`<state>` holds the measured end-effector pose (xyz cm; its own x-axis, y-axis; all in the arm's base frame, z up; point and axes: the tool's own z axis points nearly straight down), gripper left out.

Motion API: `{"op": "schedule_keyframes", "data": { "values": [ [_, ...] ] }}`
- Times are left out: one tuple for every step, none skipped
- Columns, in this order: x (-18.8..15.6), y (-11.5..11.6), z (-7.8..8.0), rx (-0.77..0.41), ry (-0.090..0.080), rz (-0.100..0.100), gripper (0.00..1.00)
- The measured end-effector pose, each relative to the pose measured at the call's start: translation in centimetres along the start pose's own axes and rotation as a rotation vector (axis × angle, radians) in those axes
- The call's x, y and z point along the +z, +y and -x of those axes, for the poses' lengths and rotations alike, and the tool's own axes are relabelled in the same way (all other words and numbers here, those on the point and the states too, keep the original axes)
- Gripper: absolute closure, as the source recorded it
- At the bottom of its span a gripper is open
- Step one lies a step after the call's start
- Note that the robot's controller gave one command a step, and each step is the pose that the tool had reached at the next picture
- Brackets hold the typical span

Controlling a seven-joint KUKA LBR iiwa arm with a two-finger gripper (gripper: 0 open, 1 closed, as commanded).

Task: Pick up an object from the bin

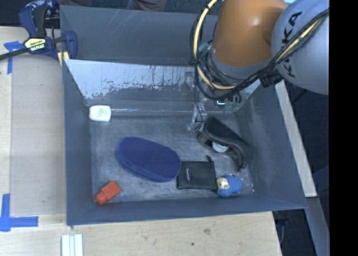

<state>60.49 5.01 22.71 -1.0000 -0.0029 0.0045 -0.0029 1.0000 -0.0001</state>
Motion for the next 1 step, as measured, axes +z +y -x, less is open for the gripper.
{"op": "schedule_keyframes", "data": {
  "values": [
    [16.02,3.68,-3.2,0.041,0.0,-0.001,0.0]
  ]
}}
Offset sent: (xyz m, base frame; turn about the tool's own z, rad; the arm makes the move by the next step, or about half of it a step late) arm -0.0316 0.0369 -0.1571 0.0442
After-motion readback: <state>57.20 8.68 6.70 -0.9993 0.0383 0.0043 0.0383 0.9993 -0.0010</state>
